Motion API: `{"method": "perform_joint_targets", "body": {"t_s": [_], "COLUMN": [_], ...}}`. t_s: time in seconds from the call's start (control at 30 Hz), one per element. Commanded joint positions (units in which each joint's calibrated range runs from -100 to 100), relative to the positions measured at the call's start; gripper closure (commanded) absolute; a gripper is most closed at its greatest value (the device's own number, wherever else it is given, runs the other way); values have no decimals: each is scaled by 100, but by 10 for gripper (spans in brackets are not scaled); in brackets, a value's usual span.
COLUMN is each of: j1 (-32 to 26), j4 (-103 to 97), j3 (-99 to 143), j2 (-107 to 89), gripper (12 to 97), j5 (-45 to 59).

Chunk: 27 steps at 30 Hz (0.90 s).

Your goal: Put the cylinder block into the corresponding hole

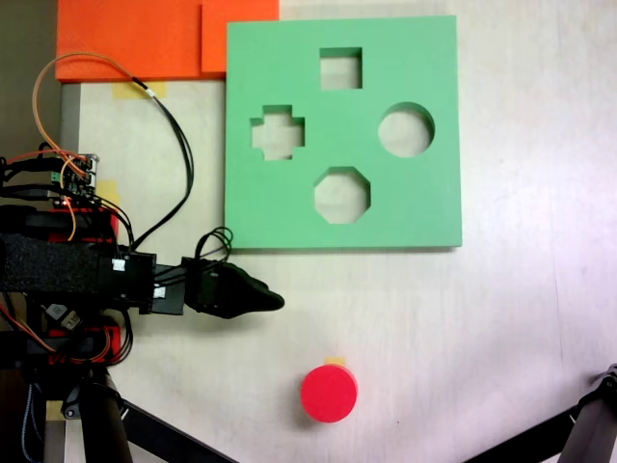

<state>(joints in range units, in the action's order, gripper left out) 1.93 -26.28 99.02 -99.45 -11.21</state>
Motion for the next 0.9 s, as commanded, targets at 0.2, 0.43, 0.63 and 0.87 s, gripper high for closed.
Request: {"method": "perform_joint_targets", "body": {"t_s": [0.2, 0.43, 0.63, 0.87], "j1": [-24, -68, -88, 127], "j4": [-3655, -3067, -2104, -2278], "j3": [98, 98, 98, 98], "j2": [-55, -55, -55, -55], "gripper": [558, 558, 567, 452], "j5": [-2569, -3687, -3692, -3678]}}
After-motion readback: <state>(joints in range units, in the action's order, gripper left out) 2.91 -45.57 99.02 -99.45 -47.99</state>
